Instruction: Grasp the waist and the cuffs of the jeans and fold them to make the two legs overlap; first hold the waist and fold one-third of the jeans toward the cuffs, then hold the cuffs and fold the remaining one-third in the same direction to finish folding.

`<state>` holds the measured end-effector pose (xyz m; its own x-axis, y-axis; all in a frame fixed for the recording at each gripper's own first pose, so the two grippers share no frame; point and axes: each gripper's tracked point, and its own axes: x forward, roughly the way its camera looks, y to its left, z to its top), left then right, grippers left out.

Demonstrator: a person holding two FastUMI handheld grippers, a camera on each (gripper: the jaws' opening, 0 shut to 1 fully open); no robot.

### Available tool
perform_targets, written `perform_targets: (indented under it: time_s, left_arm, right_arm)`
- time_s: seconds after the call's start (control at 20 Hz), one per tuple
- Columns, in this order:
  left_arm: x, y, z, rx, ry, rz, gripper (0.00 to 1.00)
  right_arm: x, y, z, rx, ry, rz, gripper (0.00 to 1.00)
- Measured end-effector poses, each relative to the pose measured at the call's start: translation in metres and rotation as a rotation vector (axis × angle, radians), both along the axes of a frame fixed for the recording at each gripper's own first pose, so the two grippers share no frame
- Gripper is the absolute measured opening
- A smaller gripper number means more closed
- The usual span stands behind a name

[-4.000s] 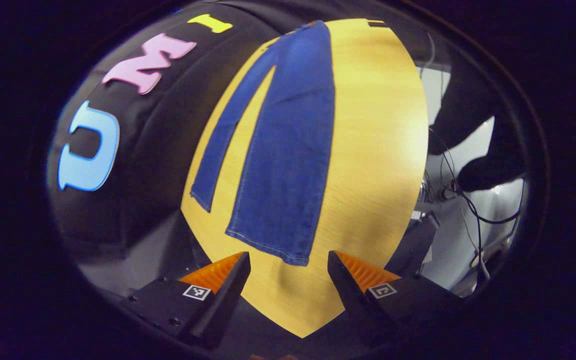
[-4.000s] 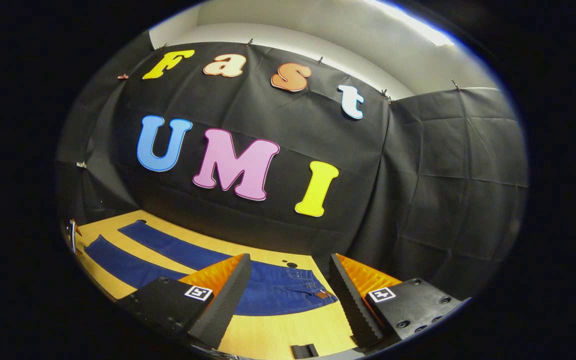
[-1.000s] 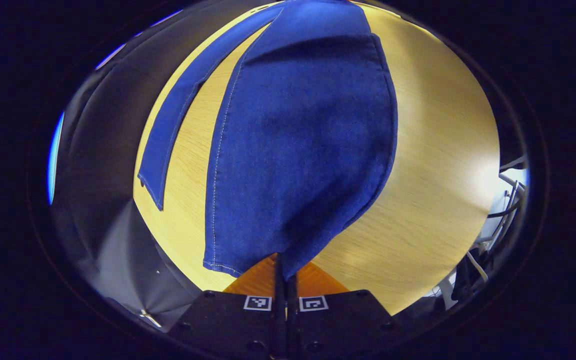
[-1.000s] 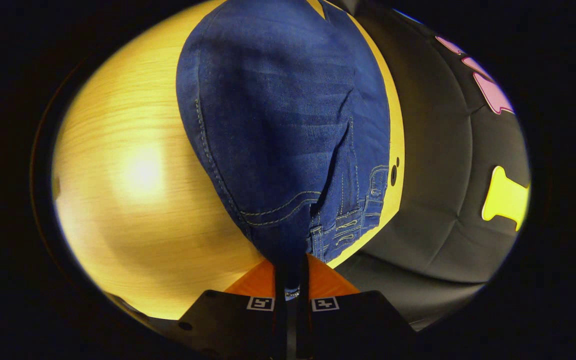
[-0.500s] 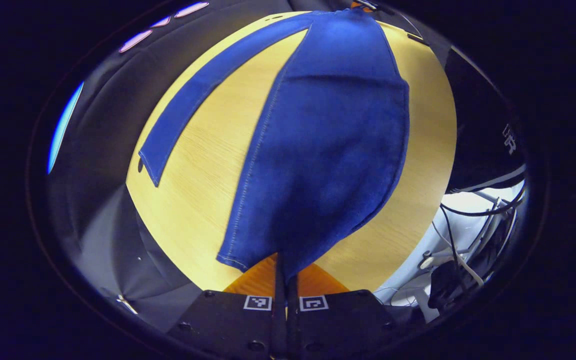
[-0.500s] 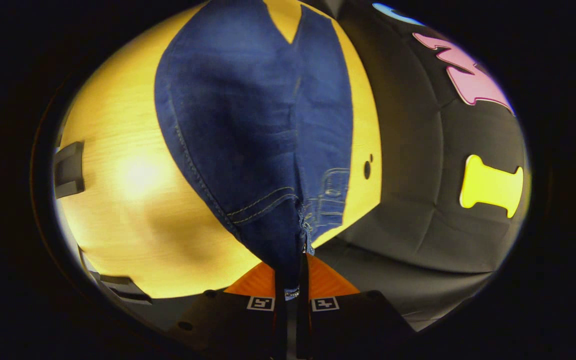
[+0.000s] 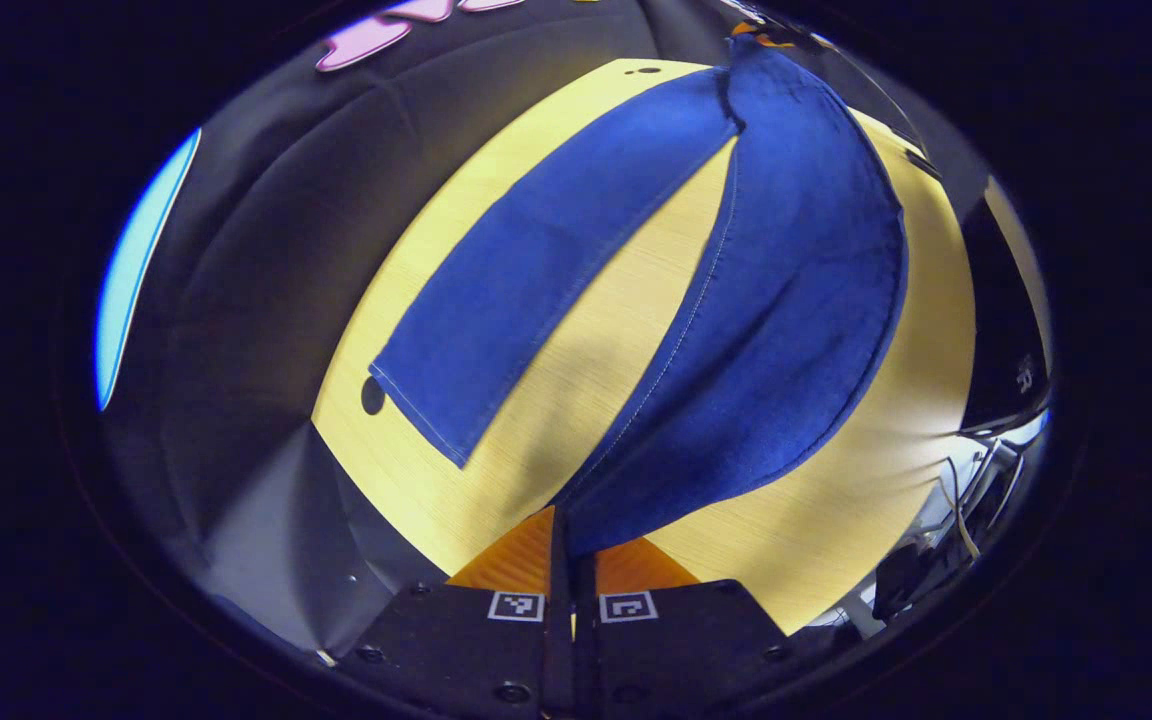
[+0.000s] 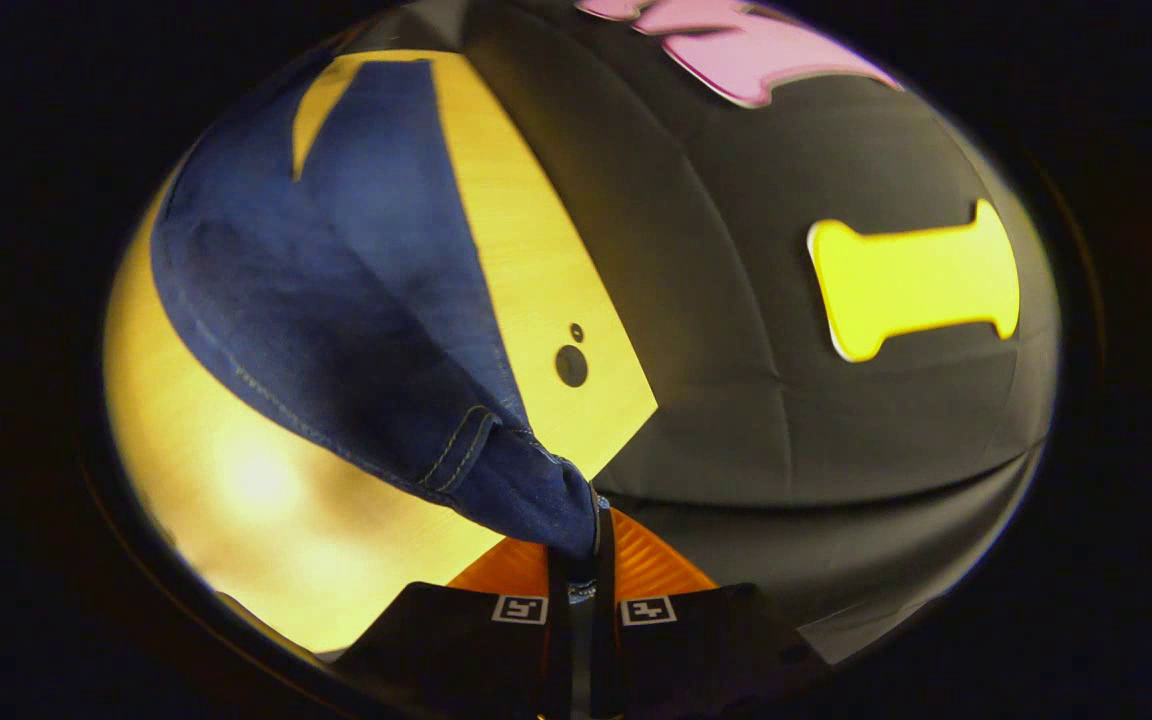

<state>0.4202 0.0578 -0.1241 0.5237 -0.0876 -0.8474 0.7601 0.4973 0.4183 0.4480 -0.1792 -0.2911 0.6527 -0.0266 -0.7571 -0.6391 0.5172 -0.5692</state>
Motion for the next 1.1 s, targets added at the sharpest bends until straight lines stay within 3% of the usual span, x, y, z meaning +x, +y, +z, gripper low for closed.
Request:
perform_targets:
  time_s: [0.15,0.3,0.45,0.5,0.55,0.6,0.65,0.7,0.8,0.95,1.1]
  left_arm:
    - [0.082,-0.009,0.015,-0.066,-0.048,0.118,0.06]
    - [0.154,-0.01,0.005,-0.063,-0.078,0.304,0.06]
    - [0.2,-0.003,-0.015,-0.076,-0.122,0.456,0.06]
    - [0.21,-0.004,-0.025,-0.092,-0.137,0.473,0.06]
    - [0.213,-0.007,-0.031,-0.116,-0.138,0.486,0.08]
    - [0.213,-0.009,-0.042,-0.148,-0.128,0.505,0.12]
    - [0.208,-0.013,-0.047,-0.184,-0.125,0.527,0.26]
    - [0.204,-0.024,-0.047,-0.259,-0.129,0.54,0.51]
    - [0.202,-0.028,-0.027,-0.335,-0.243,0.602,1.0]
    - [0.196,-0.021,-0.003,-0.49,-0.461,0.683,0.98]
    - [0.179,-0.022,0.036,-0.693,-0.591,0.725,0.98]
  right_arm:
    - [0.034,0.007,-0.017,0.182,0.069,-0.26,0.11]
    - [0.05,0.02,-0.003,0.313,0.119,-0.478,0.11]
    - [0.047,0.037,0.017,0.421,0.151,-0.642,0.12]
    - [0.044,0.039,0.02,0.43,0.159,-0.68,0.15]
    - [0.038,0.037,0.023,0.424,0.17,-0.711,0.11]
    - [0.032,0.041,0.031,0.444,0.183,-0.737,0.36]
    - [0.033,0.042,0.042,0.473,0.165,-0.758,0.52]
    - [0.033,0.045,0.058,0.539,0.131,-0.767,0.68]
    - [0.018,0.044,0.091,0.654,0.054,-0.811,0.99]
    - [-0.008,0.025,0.132,0.818,-0.106,-0.912,0.98]
    - [-0.04,0.001,0.132,0.918,-0.277,-1.048,0.98]
